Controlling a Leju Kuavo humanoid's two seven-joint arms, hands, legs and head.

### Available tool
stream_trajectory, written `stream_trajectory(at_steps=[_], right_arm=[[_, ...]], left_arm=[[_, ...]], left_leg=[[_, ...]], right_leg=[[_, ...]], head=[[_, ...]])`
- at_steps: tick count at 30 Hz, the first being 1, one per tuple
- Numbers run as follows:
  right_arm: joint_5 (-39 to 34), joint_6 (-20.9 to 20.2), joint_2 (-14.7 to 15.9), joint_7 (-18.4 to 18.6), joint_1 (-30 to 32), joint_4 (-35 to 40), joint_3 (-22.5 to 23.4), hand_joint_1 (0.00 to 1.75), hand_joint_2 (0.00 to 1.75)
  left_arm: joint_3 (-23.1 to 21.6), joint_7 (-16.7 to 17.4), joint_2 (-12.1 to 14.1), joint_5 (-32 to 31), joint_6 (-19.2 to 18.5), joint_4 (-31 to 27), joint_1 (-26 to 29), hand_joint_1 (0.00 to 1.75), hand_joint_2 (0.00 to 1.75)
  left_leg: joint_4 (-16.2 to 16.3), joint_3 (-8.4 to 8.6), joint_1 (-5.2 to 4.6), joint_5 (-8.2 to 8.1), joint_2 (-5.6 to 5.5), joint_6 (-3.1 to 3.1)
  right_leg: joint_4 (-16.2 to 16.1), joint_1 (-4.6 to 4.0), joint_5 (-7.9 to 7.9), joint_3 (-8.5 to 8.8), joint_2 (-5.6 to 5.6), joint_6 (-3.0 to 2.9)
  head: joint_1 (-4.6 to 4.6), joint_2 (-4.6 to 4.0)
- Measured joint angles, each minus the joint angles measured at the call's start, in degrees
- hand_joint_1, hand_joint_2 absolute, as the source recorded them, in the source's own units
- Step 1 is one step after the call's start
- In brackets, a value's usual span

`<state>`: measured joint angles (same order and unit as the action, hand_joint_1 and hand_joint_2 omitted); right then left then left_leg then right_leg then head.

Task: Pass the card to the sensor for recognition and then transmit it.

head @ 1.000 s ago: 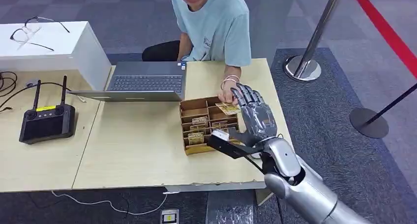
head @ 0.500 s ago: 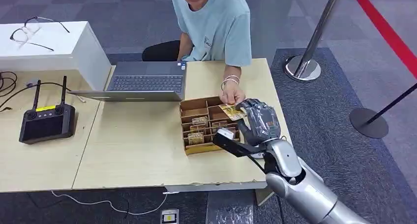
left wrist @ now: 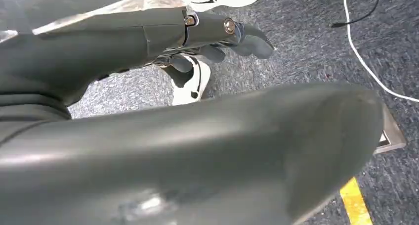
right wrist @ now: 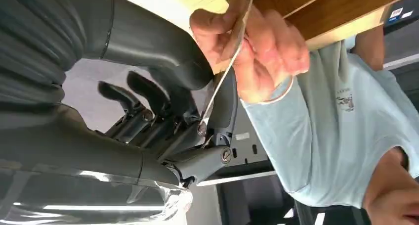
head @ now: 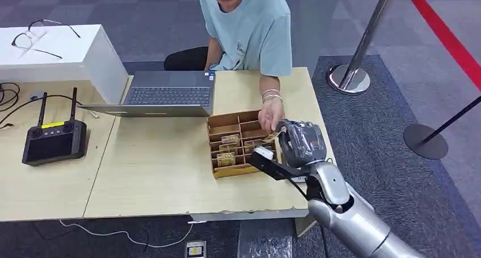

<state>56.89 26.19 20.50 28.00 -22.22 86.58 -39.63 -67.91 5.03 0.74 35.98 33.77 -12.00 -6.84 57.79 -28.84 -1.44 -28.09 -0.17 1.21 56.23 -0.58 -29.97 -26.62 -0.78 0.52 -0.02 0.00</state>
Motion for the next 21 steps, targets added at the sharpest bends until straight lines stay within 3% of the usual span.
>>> stream_trajectory(at_steps=[21], right_arm=[[-1.60,2.56,0.02,0.46,2.10,-0.22,1.44,1.75,1.75]], left_arm=[[-0.17,0.00,-0.02,-0.04,0.02,0.00,0.00,0.00,0.00]], left_leg=[[0.00,0.00,0.00,0.00,0.00,0.00]], right_leg=[[0.00,0.00,0.00,0.00,0.00,0.00]], head=[[-0.02,0.00]])
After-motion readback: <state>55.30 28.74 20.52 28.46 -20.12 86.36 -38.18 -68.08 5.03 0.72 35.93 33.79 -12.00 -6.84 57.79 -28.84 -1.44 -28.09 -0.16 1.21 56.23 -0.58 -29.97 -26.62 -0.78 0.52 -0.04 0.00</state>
